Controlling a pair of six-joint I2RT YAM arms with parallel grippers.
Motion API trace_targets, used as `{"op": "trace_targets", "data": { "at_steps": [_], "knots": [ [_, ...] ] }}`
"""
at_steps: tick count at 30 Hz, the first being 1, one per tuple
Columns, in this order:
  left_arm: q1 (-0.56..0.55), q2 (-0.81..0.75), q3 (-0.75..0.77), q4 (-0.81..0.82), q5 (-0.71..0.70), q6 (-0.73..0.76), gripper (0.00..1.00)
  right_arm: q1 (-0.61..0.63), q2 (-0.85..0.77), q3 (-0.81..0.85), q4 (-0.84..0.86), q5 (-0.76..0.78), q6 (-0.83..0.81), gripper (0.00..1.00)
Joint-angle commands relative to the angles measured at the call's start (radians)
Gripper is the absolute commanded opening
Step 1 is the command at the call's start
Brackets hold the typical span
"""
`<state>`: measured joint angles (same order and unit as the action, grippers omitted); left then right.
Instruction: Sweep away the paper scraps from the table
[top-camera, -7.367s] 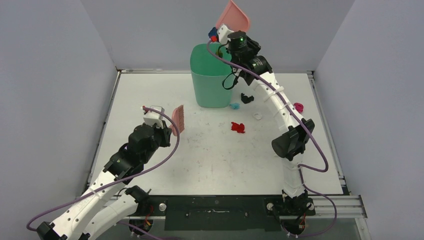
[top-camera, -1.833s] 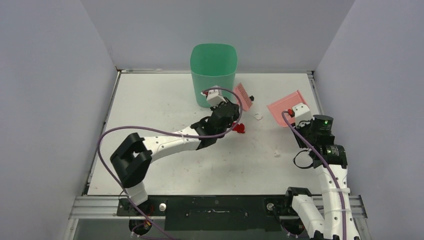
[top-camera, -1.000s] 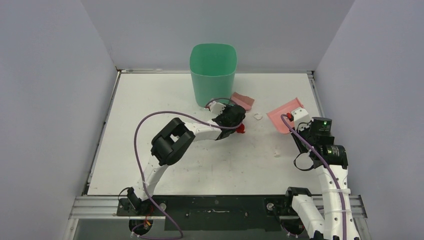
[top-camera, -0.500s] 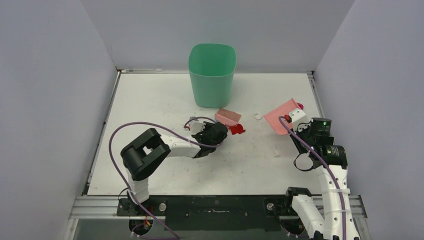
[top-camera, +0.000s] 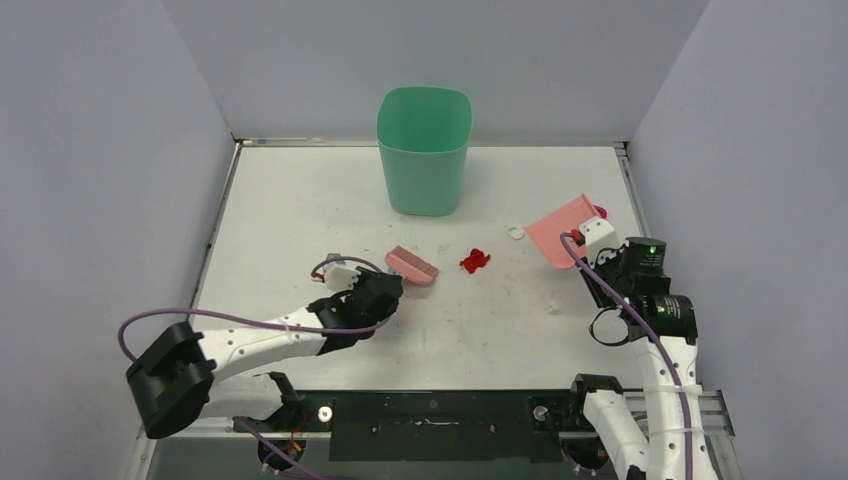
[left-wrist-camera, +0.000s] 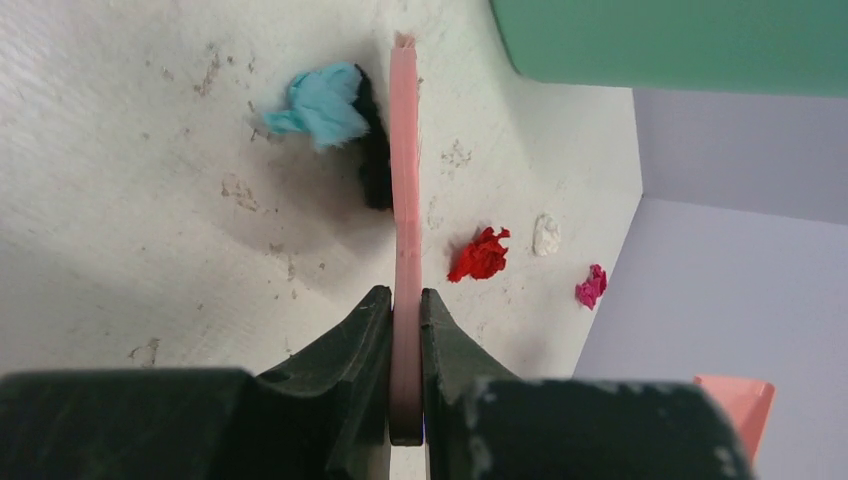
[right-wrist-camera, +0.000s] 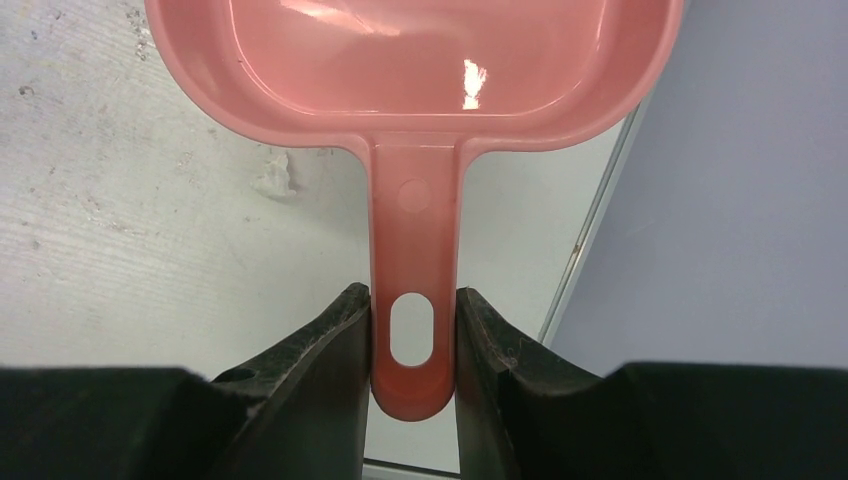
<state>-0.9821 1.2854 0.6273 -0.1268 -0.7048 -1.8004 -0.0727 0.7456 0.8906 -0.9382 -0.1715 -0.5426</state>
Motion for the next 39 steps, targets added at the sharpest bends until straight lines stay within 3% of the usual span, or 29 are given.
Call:
{"op": "trace_targets", "data": {
  "at_steps": [1,4,9,15,23,29,32,39],
  "knots": [
    [-0.008,-0.182,-0.026,0.086,-0.043,0.307,0.0,-0.008,-0.021,0.061,0.003,0.036,0.027,0.05],
    [-0.015,-0.197,0.018,0.201,0.029,0.471,0.0,-0.007,-0.027,0.077,0.008,0.081,0.067,0.05],
    [-0.018,-0.034,0.116,0.36,0.29,0.59,0.0,-0.037,-0.008,0.117,0.011,0.119,0.116,0.05],
    [-0.058,0.274,0.323,0.499,0.644,0.616,0.0,-0.06,-0.005,0.119,0.023,0.135,0.134,0.05],
    [-0.124,0.593,0.507,0.684,0.846,0.529,0.0,-0.072,-0.018,0.111,0.012,0.128,0.123,0.05],
    [-0.134,0.738,0.614,0.563,0.905,0.478,0.0,-0.075,-0.027,0.103,0.006,0.136,0.111,0.05],
    [-0.122,0.74,0.679,0.281,0.856,0.524,0.0,-0.075,-0.031,0.096,0.005,0.142,0.1,0.05],
    [-0.031,0.635,0.663,-0.025,0.772,0.694,0.0,-0.075,-0.035,0.059,0.015,0.115,0.101,0.05]
  ]
}}
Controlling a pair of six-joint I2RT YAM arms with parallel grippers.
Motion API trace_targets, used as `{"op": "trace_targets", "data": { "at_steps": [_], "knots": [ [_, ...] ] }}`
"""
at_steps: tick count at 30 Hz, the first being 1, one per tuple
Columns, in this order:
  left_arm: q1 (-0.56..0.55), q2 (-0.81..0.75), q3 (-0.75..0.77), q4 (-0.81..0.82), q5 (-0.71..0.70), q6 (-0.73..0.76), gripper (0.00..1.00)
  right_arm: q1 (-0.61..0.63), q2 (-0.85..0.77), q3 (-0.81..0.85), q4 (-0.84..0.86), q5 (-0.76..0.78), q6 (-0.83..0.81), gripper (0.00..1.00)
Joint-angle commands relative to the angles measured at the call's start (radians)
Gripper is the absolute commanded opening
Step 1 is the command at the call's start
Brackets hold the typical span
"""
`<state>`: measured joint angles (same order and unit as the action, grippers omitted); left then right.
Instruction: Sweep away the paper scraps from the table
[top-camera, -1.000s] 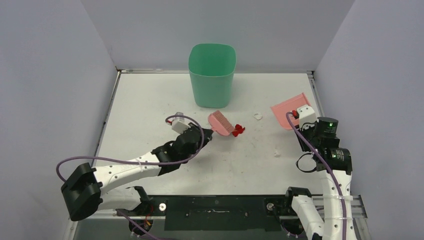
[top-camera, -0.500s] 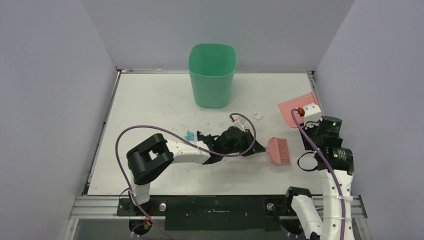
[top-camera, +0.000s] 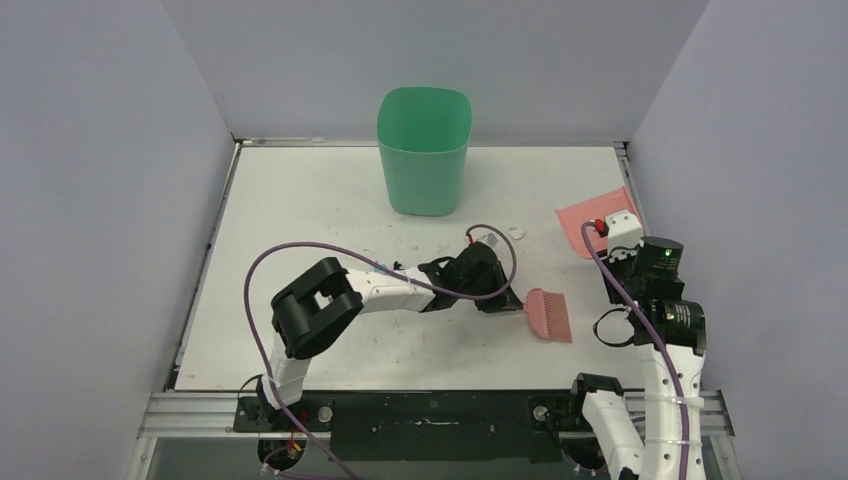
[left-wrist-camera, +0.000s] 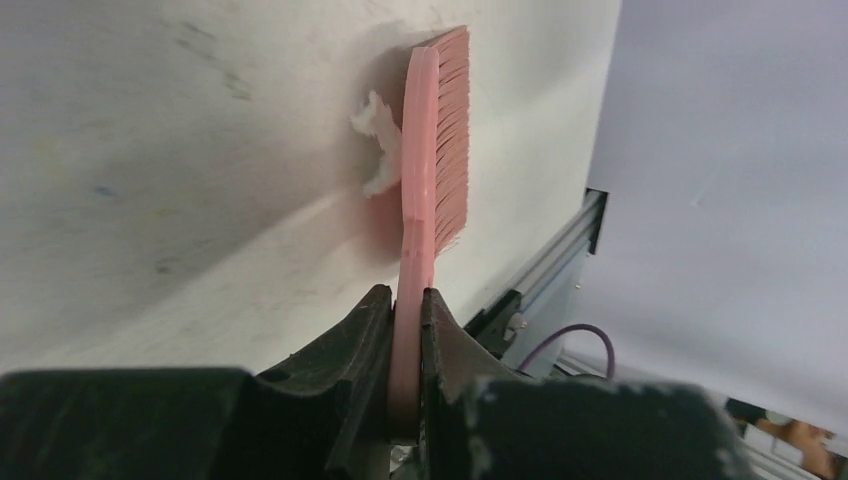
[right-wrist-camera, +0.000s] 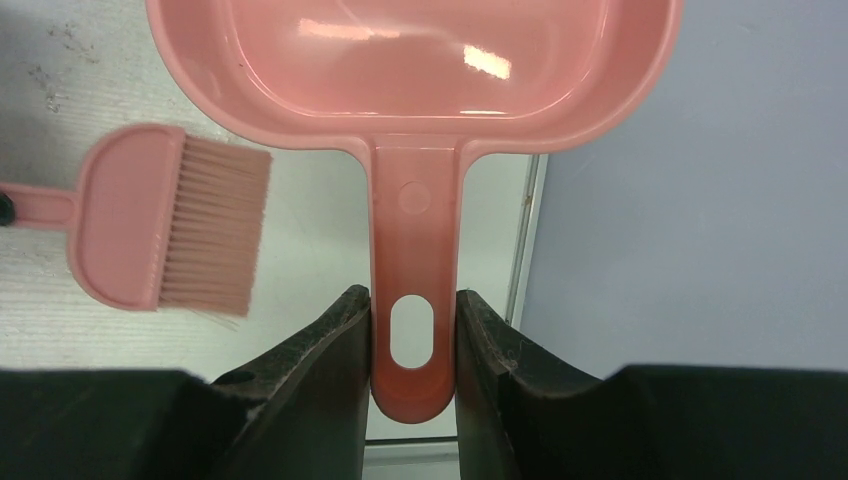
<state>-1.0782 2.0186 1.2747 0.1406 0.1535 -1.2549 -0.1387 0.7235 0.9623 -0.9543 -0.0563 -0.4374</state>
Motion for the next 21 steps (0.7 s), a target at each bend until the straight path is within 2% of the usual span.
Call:
{"op": "trace_targets", "data": {
  "at_steps": [1,5,10,13,16,21],
  "knots": [
    [0.082,-0.123,0.015,-0.351,-0.118,0.189,0.0,-0.009,-0.012,-0.015,0.031,-0.002,-0.004,0.05],
    [0.173,-0.235,-0.024,-0.54,-0.261,0.317,0.0,-0.009,-0.019,-0.038,0.04,-0.012,-0.016,0.05],
    [0.295,-0.361,-0.058,-0.725,-0.369,0.448,0.0,-0.008,-0.011,-0.079,0.046,-0.041,-0.057,0.05],
    [0.351,-0.412,-0.062,-0.816,-0.355,0.52,0.0,-0.009,-0.001,-0.102,0.048,-0.055,-0.082,0.05],
    [0.388,-0.46,-0.05,-0.874,-0.279,0.587,0.0,-0.009,0.012,-0.118,0.053,-0.074,-0.105,0.05],
    [0.407,-0.592,0.002,-0.961,-0.239,0.691,0.0,-0.007,0.04,-0.111,0.009,-0.195,-0.22,0.05]
  ]
}}
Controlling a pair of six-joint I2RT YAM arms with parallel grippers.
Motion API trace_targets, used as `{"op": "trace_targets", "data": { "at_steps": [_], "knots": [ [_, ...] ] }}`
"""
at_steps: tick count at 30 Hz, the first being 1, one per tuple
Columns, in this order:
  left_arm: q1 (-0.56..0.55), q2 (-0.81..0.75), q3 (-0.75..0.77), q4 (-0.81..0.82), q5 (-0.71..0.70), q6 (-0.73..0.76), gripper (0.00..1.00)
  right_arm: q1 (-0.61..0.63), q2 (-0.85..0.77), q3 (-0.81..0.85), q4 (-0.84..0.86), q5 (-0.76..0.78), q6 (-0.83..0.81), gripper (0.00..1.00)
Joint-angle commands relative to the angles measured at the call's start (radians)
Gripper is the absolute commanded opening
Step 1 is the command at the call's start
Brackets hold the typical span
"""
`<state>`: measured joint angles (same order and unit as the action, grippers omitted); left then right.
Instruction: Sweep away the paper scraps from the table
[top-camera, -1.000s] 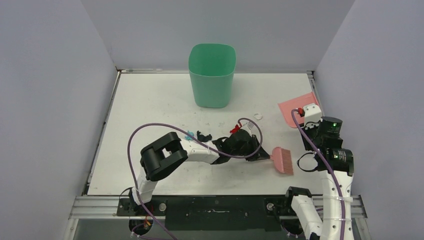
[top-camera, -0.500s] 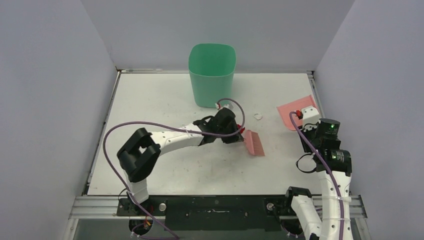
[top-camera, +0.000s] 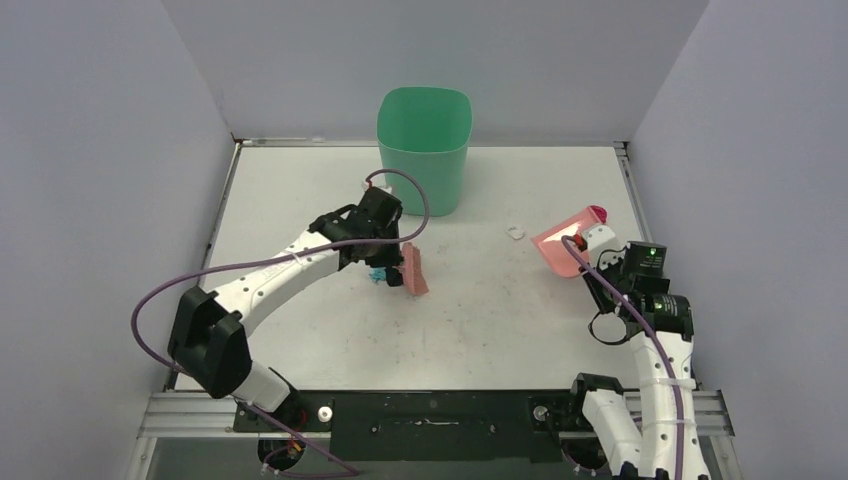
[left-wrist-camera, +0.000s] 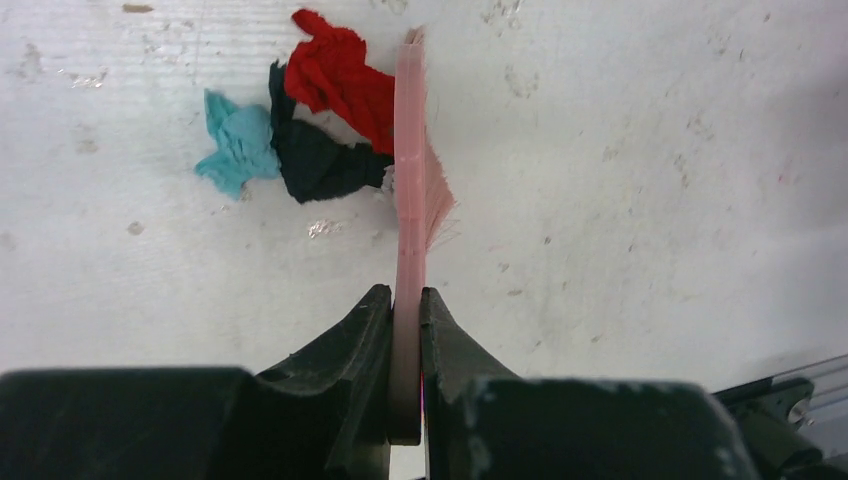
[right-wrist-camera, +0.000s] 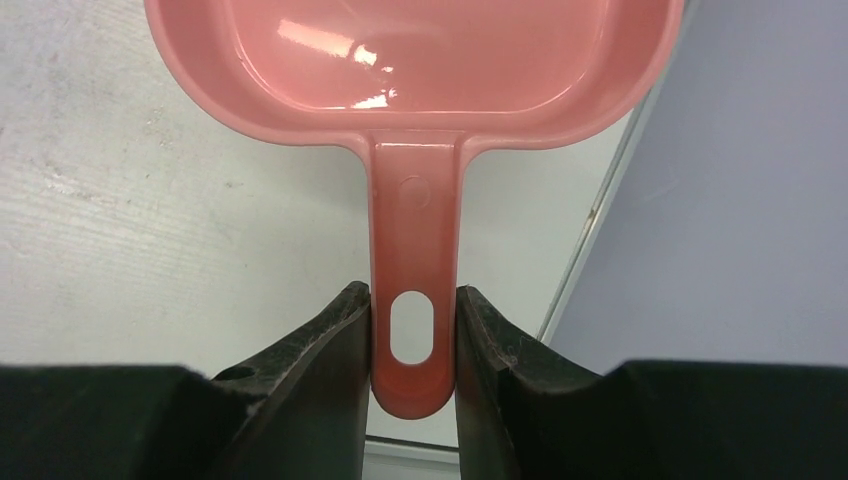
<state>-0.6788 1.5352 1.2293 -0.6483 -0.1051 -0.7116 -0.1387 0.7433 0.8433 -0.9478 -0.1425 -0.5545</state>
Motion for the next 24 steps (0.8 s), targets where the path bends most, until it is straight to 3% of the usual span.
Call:
{"op": "trace_targets", "data": {
  "at_steps": [1,8,12,16,24],
  "knots": [
    [0.012,-0.136,0.061,-0.193,0.015,0.174,0.0,-0.008,0.03,0.014,-0.008,-0.13,-0.132,0.05],
    [0.041,-0.292,0.169,-0.275,-0.078,0.342,0.0,0.001,0.167,0.092,-0.169,-0.275,-0.345,0.05],
    [0.057,-0.268,0.24,-0.361,-0.262,0.416,0.0,0.051,0.25,0.123,-0.265,-0.338,-0.421,0.05],
    [0.058,-0.166,0.278,-0.454,-0.421,0.467,0.0,0.213,0.286,0.111,-0.254,-0.296,-0.369,0.05],
    [0.057,-0.005,0.276,-0.437,-0.444,0.472,0.0,0.543,0.38,0.092,-0.154,-0.091,-0.141,0.05]
  ]
}}
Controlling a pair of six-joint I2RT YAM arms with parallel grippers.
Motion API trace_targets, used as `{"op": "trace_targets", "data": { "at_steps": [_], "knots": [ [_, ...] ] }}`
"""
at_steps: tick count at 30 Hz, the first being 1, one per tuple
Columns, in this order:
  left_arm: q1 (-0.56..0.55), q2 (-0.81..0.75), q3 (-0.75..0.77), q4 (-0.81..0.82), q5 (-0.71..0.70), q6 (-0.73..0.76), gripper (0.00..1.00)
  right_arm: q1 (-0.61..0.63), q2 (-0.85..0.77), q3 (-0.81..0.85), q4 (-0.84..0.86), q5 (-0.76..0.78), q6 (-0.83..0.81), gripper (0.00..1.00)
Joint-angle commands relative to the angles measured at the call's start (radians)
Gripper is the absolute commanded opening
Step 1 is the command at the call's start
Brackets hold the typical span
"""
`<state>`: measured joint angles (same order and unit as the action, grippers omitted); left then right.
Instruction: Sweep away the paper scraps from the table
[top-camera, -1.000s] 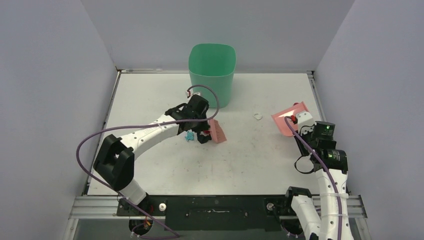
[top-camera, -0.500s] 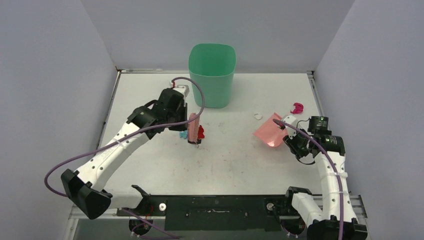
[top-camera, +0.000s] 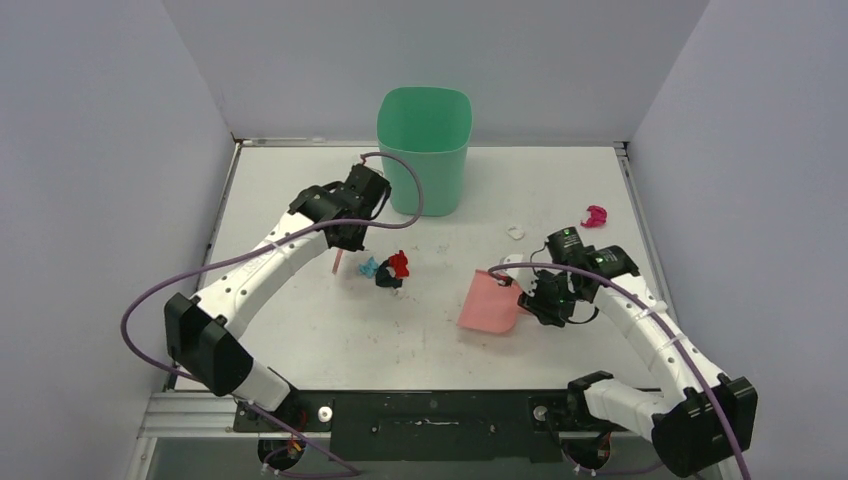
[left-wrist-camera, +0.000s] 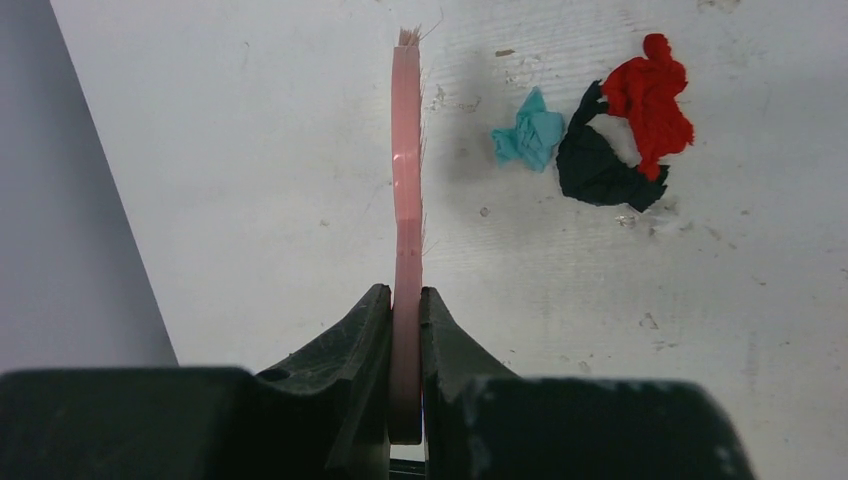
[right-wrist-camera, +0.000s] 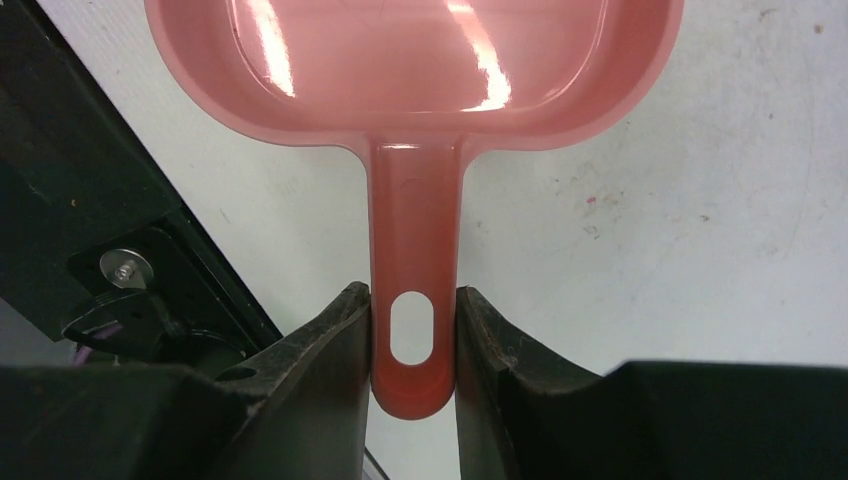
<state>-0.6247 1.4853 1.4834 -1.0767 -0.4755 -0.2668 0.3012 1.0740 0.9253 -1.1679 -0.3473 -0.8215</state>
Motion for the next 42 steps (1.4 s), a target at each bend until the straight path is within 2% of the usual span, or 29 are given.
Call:
{"op": "trace_targets", "data": {
  "at_steps": [1,4,8,14,20,28,35,42],
  "knots": [
    [0.001,0.067,0.025,-0.005,-0.069,0.022,0.0,0.137,0.072,0.001,0.087,0.142,0.142,0.05],
    [-0.004,0.119,0.018,0.031,-0.004,0.013,0.0,0.173,0.151,-0.012,0.137,0.183,0.179,0.05],
    [-0.004,0.15,-0.003,0.095,0.091,0.015,0.0,0.186,0.258,0.004,0.199,0.162,0.213,0.05],
    [-0.007,0.178,-0.062,0.208,0.338,-0.017,0.0,0.224,0.38,0.046,0.252,0.094,0.214,0.05],
    [-0.034,0.174,-0.083,0.27,0.53,-0.079,0.0,0.29,0.474,0.075,0.285,0.112,0.248,0.05],
    [-0.099,0.114,-0.035,0.26,0.592,-0.138,0.0,0.286,0.503,0.068,0.344,0.123,0.301,0.05],
    [-0.103,-0.007,-0.029,0.349,0.749,-0.235,0.0,0.231,0.425,0.014,0.375,0.095,0.296,0.05],
    [-0.077,-0.094,0.019,0.284,0.622,-0.211,0.0,0.152,0.31,-0.001,0.283,0.097,0.227,0.05]
  ]
}}
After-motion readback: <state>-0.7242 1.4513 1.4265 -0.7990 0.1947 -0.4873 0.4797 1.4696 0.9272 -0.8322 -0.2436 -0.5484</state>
